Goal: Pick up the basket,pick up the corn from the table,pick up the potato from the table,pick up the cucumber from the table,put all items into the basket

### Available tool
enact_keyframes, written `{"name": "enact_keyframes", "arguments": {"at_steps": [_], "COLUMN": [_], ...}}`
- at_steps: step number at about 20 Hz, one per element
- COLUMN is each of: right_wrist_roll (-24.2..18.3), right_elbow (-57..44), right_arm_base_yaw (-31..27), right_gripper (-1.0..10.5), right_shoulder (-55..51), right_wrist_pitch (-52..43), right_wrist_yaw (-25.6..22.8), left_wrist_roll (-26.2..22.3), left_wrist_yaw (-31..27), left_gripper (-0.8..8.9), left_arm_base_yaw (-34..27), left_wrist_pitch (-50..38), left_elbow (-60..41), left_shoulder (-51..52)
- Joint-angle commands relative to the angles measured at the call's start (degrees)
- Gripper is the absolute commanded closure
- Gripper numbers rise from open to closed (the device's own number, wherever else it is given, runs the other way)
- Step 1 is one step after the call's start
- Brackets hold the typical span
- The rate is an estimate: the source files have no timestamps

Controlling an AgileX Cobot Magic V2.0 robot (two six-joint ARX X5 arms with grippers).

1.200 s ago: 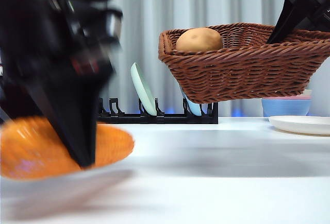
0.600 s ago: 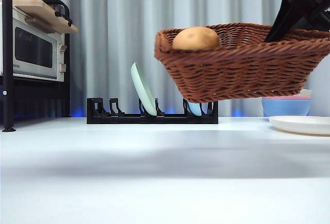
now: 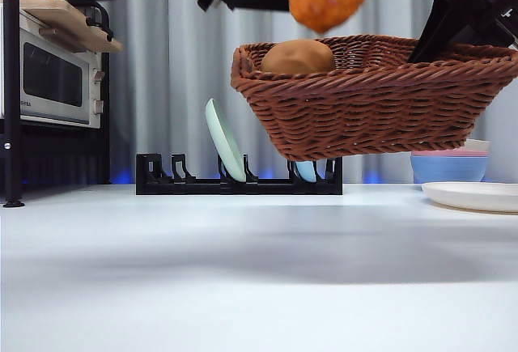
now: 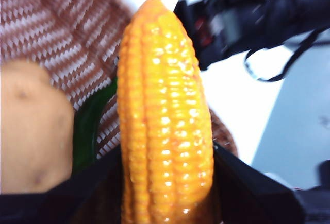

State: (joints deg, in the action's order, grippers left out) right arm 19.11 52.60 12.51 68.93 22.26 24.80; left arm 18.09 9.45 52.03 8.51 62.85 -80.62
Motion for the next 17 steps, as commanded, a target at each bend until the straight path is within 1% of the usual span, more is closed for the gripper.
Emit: {"name": "enact_keyframes", "arguments": {"at_steps": [1,2,3,5,6,9,11,15,17], "right_wrist_roll": [1.0,1.0,1.0,1.0,1.0,1.4,1.7,2.1,2.1], "right_elbow": [0.2,0.2,0.2,0.2,0.2,0.2,0.2,0.2,0.2], "right_arm_base_yaw": [0.3,0.5,0.8,1.2,1.5,2.3,2.3,2.3,2.3], "right_gripper": [9.6,9.6,9.6,9.6,9.6,9.6,9.6,9.6,9.6], "right_shoulder": [0.0,0.0,0.0,0.0,0.0,0.0,0.0,0.0,0.1], "right_wrist_pitch": [-1.2,-1.2,-1.2,-1.2,-1.2,-1.2,-1.2,-1.1,-1.2], "right_wrist_yaw": [0.4,0.4,0.4,0.4,0.4,0.4,0.5,0.6,0.3], "left_wrist_roll": [-0.3,-0.5,-1.7,-2.3,-2.3,-3.5,-5.3,-5.2,-5.3], "left_wrist_yaw": [-4.2,-5.4,-5.3,-5.0,-5.0,-5.0,-4.7,-4.8,-4.8], "left_gripper": [8.12,7.97,7.15,4.55,3.78,3.66,2.74,2.75,2.75], "left_arm_base_yaw": [1.3,1.8,2.1,2.1,2.1,2.1,2.1,2.1,2.3], "left_wrist_pitch": [-0.3,-0.4,-0.3,0.0,0.3,1.8,3.2,4.6,7.5], "left_elbow": [-0.3,-0.3,-0.3,-0.3,-0.3,-0.3,-0.3,0.1,1.6], "left_shoulder": [-1.2,-1.6,-1.7,-1.8,-1.8,-1.8,-1.8,-0.5,2.4]}}
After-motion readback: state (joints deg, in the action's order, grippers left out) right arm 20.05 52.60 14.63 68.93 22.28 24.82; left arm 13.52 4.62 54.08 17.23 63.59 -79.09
